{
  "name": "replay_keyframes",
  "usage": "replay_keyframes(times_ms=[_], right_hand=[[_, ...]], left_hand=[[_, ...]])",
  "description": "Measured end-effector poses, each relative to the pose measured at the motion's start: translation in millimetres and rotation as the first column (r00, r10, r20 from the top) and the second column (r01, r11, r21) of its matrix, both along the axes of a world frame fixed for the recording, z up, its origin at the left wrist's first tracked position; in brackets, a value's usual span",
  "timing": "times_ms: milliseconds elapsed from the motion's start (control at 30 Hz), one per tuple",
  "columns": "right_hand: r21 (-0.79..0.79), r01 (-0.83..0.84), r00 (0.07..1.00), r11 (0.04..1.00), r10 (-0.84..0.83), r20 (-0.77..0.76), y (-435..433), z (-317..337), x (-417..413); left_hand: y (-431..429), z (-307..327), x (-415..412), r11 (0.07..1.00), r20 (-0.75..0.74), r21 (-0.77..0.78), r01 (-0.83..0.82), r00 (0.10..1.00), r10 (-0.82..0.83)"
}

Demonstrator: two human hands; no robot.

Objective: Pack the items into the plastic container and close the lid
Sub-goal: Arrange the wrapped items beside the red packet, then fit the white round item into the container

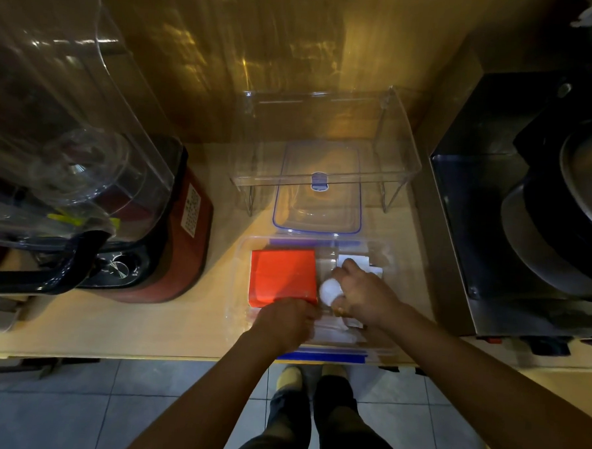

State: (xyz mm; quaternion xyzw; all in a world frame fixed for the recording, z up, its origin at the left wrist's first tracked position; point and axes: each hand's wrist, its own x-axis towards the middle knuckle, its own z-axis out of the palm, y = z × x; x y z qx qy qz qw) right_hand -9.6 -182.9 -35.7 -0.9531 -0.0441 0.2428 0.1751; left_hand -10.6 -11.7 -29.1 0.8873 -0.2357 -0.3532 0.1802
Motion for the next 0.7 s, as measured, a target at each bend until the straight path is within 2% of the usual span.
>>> replay_keyframes(times_ms=[67,100,200,300,367,433,567,700], right_hand=[[0.108,0.097,0.995,0.989,-0.1,0.02,1,3,-2],[0.111,0.131,0.99,0.985,-0.136,0.046,0,5,-3],[-0.051,0.147,0.981,0.988,-0.139,0.134,-6,15,-5],[-0.125,-0.015,0.998,0.992,0.007,-0.062,-7,23,-10],[-0.088,-0.106,0.972,0.99,0.085,-0.217,-3,22,-17],[-0.03,-0.058,0.953,0.998,0.046,-0.299,1,17,-20],[0.088,0.173,0.93,0.981,-0.133,-0.342,9,13,-17],[0.159,0.252,0.901,0.954,-0.172,-0.397,13,10,-17]], left_hand=[[0,1,-1,0.999,0.044,0.04,-0.023,0.999,0.022],[0,1,-2,0.998,0.065,0.059,-0.035,0.997,0.031],[3,1,-2,0.992,0.101,0.104,-0.077,0.993,0.066],[4,0,-3,0.987,0.115,0.13,-0.09,0.991,0.075],[3,0,-4,0.986,0.123,0.133,-0.098,0.989,0.081],[3,-1,-4,0.987,0.126,0.126,-0.095,0.989,0.079],[5,-2,-2,0.993,0.109,0.116,-0.032,0.994,0.019],[7,-1,-1,0.998,0.07,0.069,-0.003,0.998,-0.002]])
